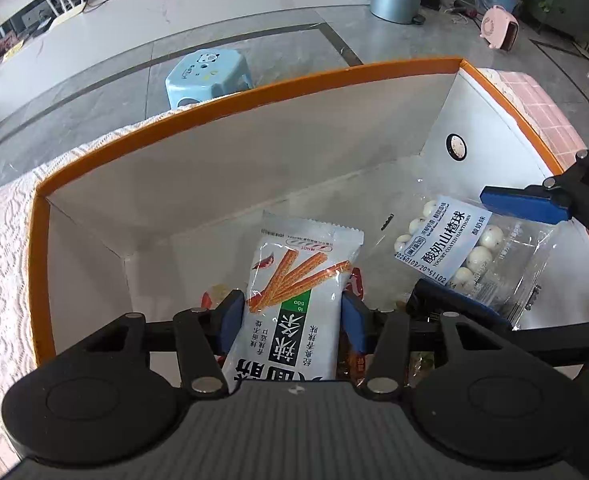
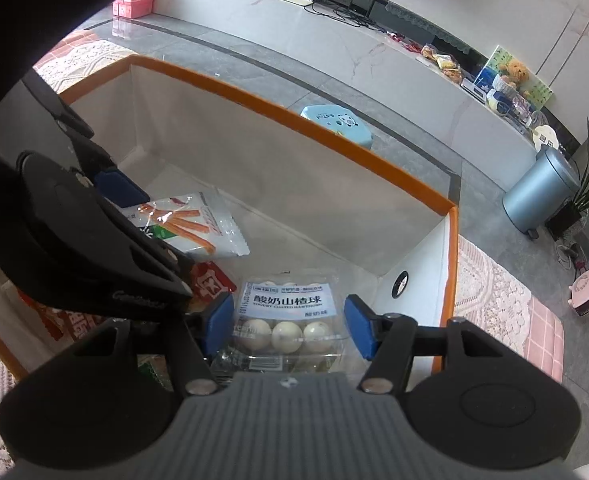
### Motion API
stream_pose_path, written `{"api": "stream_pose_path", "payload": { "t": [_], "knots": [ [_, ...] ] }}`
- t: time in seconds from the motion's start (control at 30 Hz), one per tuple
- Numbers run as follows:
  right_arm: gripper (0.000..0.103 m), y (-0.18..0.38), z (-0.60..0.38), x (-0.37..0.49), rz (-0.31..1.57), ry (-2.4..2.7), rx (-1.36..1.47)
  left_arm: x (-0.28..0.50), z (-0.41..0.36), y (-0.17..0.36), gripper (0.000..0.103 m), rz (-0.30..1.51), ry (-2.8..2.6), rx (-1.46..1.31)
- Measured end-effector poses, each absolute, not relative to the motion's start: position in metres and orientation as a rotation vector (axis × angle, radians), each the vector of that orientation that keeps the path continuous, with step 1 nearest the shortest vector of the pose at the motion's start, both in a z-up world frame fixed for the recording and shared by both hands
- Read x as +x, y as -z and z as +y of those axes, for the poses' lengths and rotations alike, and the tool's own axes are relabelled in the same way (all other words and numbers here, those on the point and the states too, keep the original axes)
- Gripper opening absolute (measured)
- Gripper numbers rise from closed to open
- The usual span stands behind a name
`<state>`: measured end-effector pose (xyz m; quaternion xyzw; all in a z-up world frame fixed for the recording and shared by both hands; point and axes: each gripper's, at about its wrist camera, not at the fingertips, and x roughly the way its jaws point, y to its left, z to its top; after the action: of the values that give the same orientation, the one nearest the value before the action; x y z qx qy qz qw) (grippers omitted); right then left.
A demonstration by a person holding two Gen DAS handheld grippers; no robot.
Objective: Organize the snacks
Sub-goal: 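Carry both packs into the orange box and open both tools, then withdraw both tools from the box toward the peanut and red packs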
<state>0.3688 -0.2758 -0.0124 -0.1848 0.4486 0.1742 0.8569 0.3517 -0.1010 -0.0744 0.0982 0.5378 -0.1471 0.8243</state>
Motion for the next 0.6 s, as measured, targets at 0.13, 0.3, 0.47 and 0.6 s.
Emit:
{"api": "stream_pose_path", "payload": {
  "t": [0.13,0.3,0.47,0.6],
  "knots": [
    [0.061,0.012,-0.277,0.368,0.933,-0.353,-0.38,0.353,-0.092,0.075,0.066,1.129,0.316,0.157],
    [0.07,0.006,-0.278,0.361,0.915,-0.336,-0.375,0.349,-0.085,0.068,0.07,1.128,0.318,0.122],
    [0.076,-0.007,-0.279,0.35,0.895,-0.322,-0.381,0.339,-0.081,0.053,0.07,1.096,0.303,0.128],
    [0.078,-0.02,-0.28,0.338,0.879,-0.317,-0.381,0.329,-0.078,0.039,0.07,1.08,0.288,0.133]
  ]
}}
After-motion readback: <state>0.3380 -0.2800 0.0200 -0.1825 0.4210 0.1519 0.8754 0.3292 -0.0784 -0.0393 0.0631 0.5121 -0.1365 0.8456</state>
